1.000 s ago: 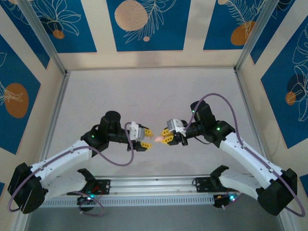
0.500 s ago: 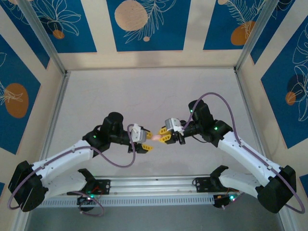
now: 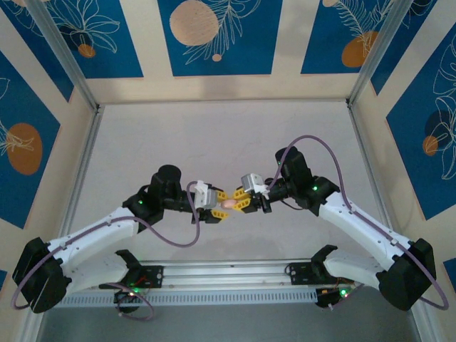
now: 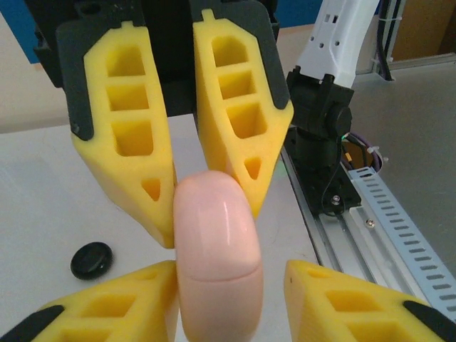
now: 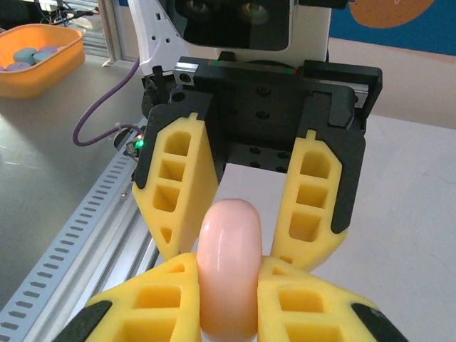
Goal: Insert the wireless bluetooth earbuds into the charging case
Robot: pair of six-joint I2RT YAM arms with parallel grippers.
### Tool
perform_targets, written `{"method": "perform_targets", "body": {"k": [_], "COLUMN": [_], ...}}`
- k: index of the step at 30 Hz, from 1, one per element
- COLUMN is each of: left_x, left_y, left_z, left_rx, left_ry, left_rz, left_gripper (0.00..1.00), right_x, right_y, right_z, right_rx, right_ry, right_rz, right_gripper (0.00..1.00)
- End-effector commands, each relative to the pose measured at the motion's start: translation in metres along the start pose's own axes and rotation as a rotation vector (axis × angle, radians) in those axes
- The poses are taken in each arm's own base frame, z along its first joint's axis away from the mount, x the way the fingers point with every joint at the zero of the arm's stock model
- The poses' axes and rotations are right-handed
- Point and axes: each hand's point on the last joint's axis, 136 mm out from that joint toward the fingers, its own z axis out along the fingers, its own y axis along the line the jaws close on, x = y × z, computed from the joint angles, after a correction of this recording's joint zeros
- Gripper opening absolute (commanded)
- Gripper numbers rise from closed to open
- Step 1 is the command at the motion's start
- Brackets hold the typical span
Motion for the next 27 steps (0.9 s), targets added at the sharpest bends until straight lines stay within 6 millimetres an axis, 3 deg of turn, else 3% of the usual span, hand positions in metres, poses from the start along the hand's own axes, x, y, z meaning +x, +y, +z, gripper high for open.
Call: {"method": "perform_targets", "body": {"k": [1, 7, 9, 16, 27], "left_x": [-0.009, -0.010, -0.010, -0.008, -0.003], "left_y": [-0.004, -0.004, -0.004, -0.006, -0.004], "left_z": [0.001, 0.000, 0.000, 0.000, 0.001], "left_rx": [0.016, 0.011, 0.009, 0.015, 0.011], "left_ry": [-0.029, -0.029, -0.028, -0.021, -0.006], "left_rz": [0.019, 0.022, 0.021, 0.015, 0.012], "left_gripper": [0.36, 0.24, 0.23, 0.22, 0.21], "right_x": [0.001, 0.002, 0.003, 0.008, 0.003], "right_y": [0.005, 0.003, 0.000, -0.019, -0.035], "right_z": [0.003, 0.003, 0.003, -0.002, -0.020], "right_rx": [-0.025, -0.015, 0.004, 0.135, 0.251], "right_ry": [-0.013, -0.009, -0.001, 0.028, -0.032], "right_rz": [0.006, 0.008, 0.016, 0.028, 0.046], "right_gripper": [0.16, 0.17, 0.23, 0.37, 0.40]}}
